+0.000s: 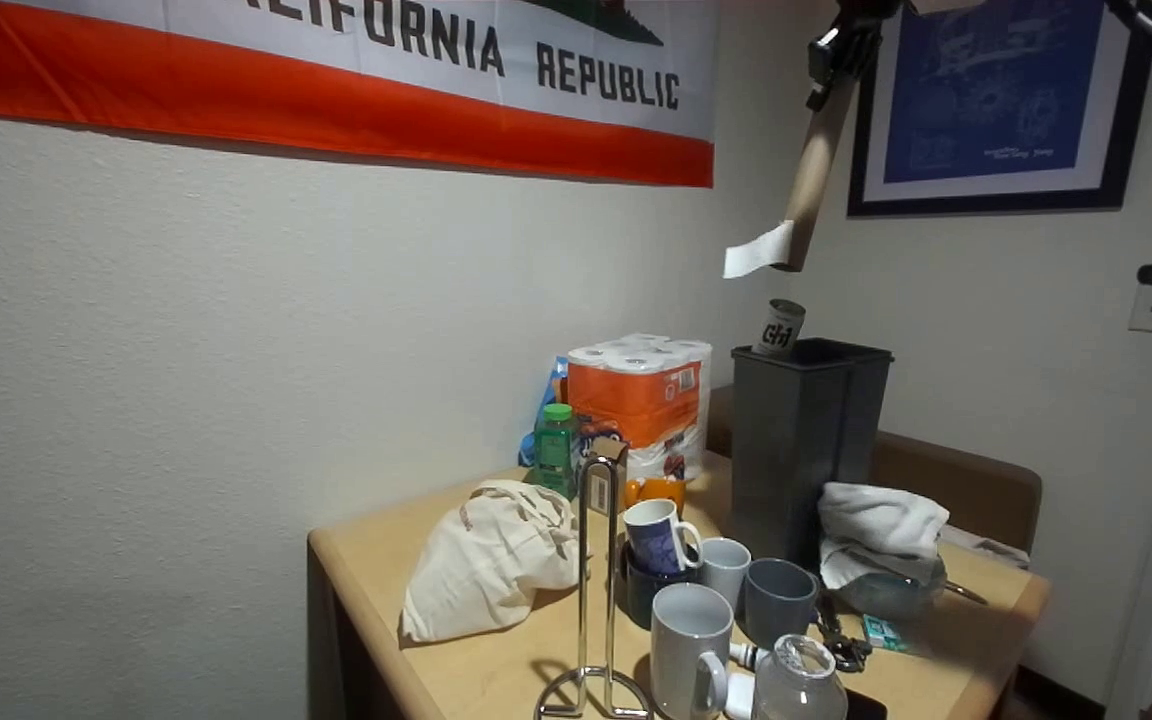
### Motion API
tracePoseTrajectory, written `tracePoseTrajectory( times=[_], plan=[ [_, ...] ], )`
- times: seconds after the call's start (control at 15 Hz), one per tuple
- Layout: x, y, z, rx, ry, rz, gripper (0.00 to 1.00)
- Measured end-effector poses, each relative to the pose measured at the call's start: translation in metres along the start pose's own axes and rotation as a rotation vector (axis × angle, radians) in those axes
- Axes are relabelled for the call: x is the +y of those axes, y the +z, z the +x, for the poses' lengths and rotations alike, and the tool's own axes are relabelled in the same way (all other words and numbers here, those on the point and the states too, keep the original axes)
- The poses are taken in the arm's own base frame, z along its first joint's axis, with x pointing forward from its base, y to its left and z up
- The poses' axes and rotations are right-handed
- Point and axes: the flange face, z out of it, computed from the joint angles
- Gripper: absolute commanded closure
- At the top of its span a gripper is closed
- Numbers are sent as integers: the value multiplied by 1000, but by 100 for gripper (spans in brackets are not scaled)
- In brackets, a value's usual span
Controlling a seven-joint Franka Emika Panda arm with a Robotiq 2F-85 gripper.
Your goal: Remove the handle towel roll from the grey bin and place it on the silver stand
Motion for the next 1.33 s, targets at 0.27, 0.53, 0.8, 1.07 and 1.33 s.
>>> tracePoseTrajectory(
  times=[0.27,0.53,0.8,1.07,1.33],
  plan=[
    [-64,-18,21,76,-84,58,99],
    [-136,-17,32,80,-186,133,99],
    [-193,-1,30,8,-306,199,99],
    [-229,14,21,-84,-403,262,99],
    [-253,19,15,-122,-450,326,99]
  ],
)
